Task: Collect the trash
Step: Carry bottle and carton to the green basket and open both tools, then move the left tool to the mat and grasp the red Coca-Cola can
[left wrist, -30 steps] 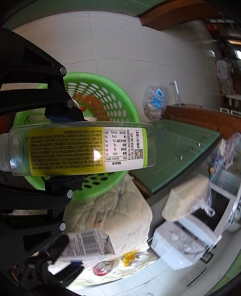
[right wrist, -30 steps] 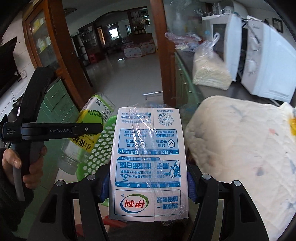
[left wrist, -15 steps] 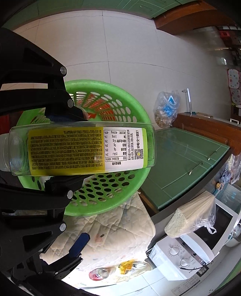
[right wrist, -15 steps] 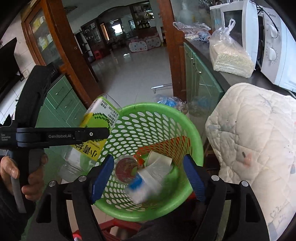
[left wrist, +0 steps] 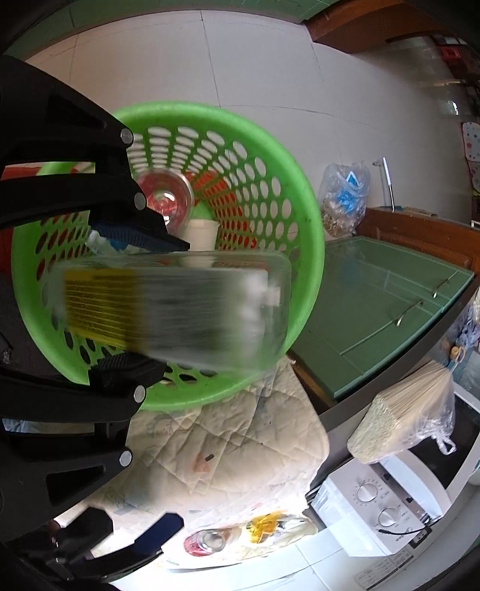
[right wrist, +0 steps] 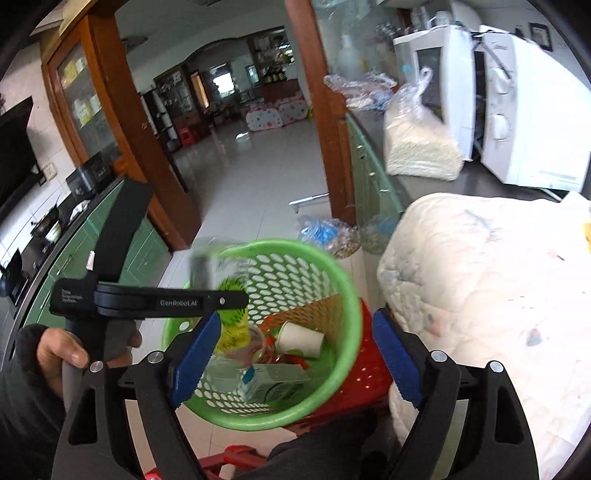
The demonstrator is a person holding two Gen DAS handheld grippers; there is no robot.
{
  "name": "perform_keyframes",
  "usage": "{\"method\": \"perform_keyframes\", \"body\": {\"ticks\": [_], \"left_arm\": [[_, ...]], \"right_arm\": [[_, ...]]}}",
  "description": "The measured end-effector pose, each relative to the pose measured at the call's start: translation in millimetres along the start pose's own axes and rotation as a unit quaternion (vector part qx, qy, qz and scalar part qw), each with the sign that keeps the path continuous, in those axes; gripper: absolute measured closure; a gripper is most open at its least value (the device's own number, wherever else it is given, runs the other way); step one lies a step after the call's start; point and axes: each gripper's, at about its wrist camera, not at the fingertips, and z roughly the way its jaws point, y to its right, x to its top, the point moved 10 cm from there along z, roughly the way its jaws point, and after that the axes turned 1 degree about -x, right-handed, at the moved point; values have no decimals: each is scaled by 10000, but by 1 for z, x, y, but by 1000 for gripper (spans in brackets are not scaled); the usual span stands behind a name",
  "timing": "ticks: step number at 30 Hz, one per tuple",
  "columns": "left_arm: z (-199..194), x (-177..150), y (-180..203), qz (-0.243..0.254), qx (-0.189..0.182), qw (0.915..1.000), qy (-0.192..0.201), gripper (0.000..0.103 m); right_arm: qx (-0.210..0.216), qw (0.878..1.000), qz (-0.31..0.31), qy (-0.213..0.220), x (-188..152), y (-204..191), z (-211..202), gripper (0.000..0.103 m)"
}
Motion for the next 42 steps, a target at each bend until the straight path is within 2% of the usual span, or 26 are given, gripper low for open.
{"method": "perform_keyframes", "body": {"ticks": [6, 12, 19, 28, 42], "left_arm": [[4, -1, 19, 99, -125, 9999, -46, 33], [0, 2, 32, 193, -158, 9997, -6, 29], [-10, 5, 50, 323, -266, 9991, 91, 28], [-17, 11, 79, 557, -420, 9974, 196, 27], [-2, 10, 120, 859, -567, 9947, 69, 26]], "right_arm": [[-168, 9994, 265, 168, 1, 27, -19, 21], [-294, 9978, 504, 327, 0, 49, -38, 20], [-589, 9946, 702, 491, -6, 78, -63, 18], [-1167, 9866, 952, 633, -17, 129, -101, 17], [-2197, 9607, 1589, 591, -45, 245, -156, 15]]}}
